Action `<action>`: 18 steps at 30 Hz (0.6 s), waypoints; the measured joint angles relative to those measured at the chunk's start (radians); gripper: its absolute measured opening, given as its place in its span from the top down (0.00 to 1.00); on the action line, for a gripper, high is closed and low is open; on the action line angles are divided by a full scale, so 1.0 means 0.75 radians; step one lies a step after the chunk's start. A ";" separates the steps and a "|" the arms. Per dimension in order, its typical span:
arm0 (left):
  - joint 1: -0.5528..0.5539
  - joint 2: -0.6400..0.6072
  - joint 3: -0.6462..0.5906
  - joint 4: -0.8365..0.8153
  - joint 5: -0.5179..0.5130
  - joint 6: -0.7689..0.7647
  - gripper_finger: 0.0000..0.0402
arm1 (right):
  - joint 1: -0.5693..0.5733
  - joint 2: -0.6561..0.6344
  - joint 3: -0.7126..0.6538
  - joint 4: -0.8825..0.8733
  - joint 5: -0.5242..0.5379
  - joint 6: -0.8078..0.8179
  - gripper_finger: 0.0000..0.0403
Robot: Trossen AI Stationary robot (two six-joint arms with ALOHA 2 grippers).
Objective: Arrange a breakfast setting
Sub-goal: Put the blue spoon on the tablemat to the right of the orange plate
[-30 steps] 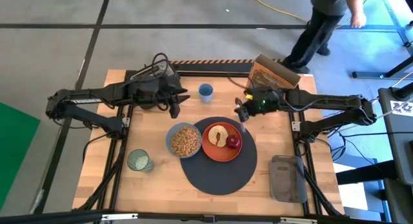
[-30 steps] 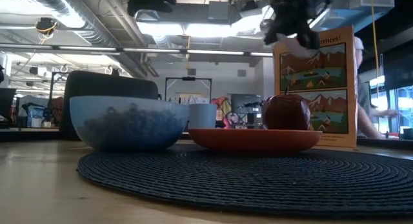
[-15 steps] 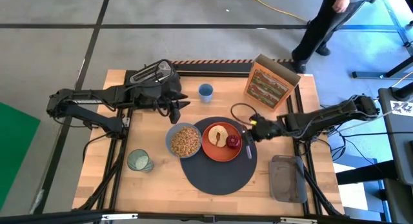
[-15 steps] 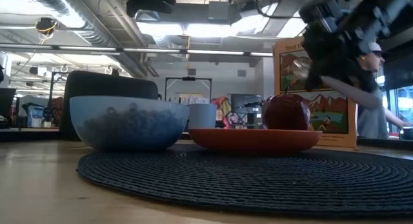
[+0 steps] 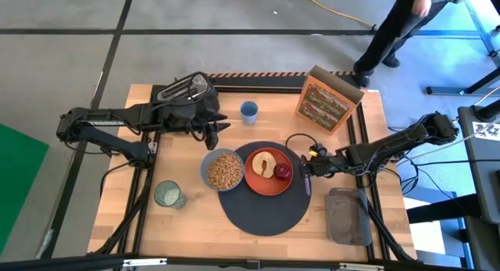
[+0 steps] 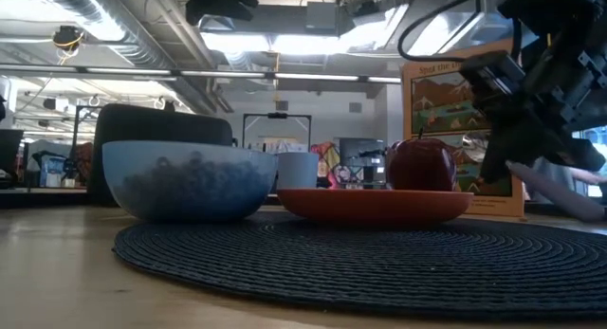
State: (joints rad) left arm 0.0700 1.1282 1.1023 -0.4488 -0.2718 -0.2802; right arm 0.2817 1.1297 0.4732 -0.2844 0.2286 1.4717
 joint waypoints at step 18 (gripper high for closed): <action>-0.001 0.031 0.001 -0.004 -0.001 -0.002 0.66 | -0.001 0.161 0.001 0.142 -0.086 0.129 0.98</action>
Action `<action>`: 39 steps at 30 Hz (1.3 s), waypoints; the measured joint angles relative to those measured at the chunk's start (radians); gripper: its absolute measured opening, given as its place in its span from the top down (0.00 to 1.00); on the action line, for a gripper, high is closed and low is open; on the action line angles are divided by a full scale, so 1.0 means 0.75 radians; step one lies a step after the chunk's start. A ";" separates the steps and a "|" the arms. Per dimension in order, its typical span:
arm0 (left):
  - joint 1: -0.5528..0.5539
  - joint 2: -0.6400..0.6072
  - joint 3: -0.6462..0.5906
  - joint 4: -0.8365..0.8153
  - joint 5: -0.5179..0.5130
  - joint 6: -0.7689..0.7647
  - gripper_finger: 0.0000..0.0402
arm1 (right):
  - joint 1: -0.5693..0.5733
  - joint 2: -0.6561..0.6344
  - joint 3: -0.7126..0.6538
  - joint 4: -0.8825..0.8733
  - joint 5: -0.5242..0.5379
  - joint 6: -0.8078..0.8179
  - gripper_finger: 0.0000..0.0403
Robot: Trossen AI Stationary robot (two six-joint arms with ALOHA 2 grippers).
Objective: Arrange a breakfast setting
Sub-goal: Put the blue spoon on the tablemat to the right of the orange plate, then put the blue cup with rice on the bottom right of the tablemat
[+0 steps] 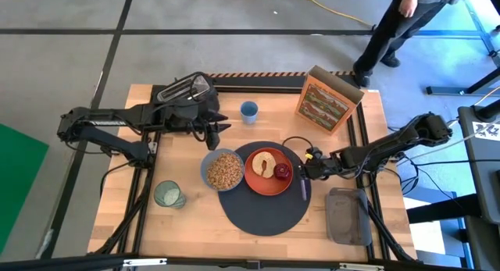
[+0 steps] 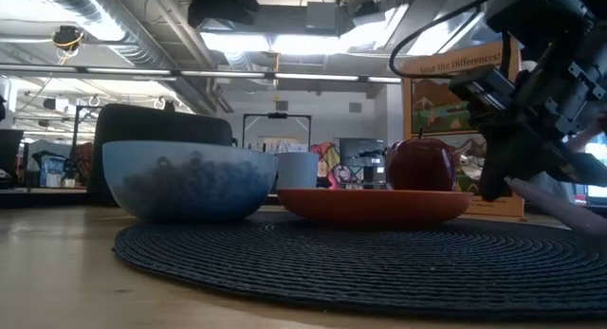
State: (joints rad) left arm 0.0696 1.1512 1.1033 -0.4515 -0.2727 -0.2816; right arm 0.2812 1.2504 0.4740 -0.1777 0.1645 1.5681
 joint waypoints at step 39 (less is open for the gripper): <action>0.232 -0.186 -0.034 -0.125 0.168 0.038 0.66 | -0.009 -0.164 0.459 -0.691 0.365 -0.313 0.58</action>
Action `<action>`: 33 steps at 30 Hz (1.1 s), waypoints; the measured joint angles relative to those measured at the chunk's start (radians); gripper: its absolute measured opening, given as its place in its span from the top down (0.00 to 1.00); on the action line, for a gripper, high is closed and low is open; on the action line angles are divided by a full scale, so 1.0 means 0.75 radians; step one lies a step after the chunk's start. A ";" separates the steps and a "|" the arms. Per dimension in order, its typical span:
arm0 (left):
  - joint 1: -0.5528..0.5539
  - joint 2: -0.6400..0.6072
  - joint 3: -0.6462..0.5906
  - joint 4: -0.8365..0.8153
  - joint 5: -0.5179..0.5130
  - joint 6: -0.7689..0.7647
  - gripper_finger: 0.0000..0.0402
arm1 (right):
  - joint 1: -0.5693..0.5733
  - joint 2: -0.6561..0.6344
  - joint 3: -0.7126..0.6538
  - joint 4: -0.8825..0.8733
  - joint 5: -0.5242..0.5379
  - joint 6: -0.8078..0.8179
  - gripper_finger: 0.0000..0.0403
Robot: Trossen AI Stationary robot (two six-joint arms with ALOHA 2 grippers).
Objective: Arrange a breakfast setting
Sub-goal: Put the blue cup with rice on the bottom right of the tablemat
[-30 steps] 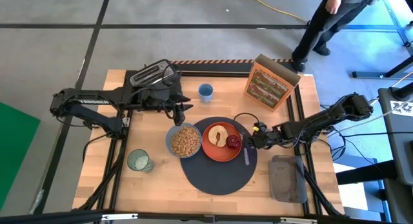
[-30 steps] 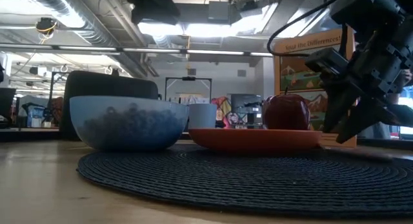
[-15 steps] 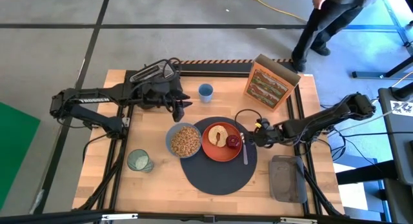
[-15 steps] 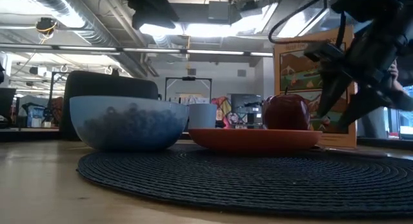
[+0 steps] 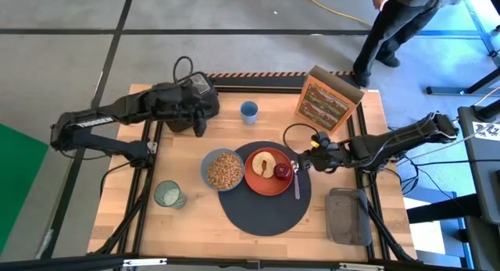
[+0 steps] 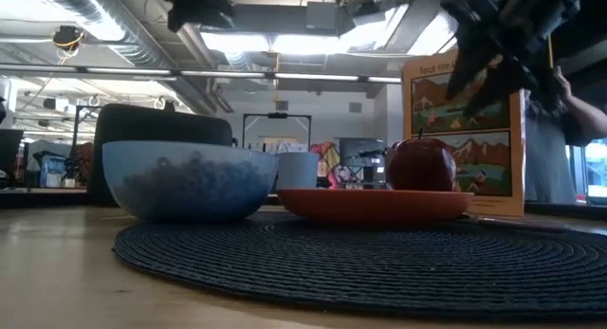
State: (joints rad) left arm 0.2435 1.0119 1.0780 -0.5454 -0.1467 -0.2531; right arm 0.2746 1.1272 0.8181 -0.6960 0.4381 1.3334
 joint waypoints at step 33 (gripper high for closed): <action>-0.661 -0.050 0.032 -0.903 0.343 -0.520 0.66 | -0.299 -0.040 0.123 0.495 -0.284 -0.749 0.58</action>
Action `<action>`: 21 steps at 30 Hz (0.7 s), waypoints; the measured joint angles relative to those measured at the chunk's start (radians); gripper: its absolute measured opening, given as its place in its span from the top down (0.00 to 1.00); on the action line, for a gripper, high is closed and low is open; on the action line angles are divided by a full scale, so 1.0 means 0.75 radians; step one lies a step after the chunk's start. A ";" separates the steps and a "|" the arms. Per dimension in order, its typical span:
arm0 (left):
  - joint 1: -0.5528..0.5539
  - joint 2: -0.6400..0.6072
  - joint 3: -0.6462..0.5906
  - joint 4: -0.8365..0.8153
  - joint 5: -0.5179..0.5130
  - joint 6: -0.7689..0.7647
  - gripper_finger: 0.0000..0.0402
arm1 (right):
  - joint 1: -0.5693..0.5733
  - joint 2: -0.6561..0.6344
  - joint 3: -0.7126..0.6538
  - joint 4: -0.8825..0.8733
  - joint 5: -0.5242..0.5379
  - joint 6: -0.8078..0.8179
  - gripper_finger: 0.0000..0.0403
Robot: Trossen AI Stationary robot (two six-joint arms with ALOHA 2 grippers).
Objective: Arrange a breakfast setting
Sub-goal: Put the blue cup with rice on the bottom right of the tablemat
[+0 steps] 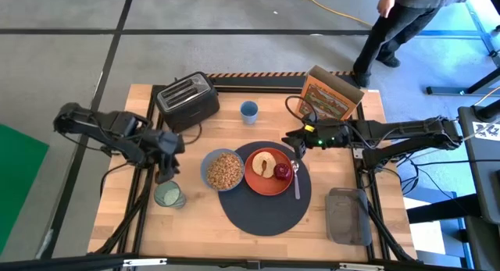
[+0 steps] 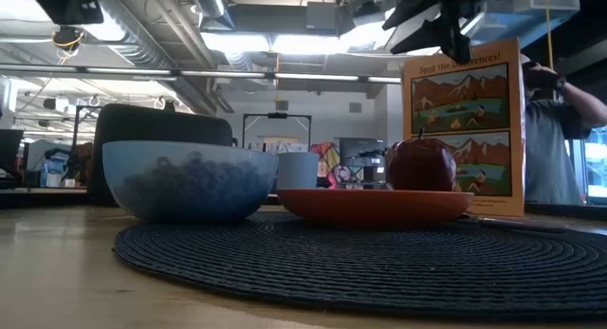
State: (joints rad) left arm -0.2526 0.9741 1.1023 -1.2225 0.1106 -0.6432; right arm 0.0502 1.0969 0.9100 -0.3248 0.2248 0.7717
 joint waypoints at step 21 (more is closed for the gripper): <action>-0.383 0.095 -0.138 -0.098 -0.071 -0.227 0.66 | 0.000 0.001 -0.002 0.001 0.072 -0.093 0.58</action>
State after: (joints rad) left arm -0.5402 1.0451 0.9986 -1.2961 0.0572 -0.8132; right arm 0.0502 1.0973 0.9089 -0.3242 0.2790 0.7018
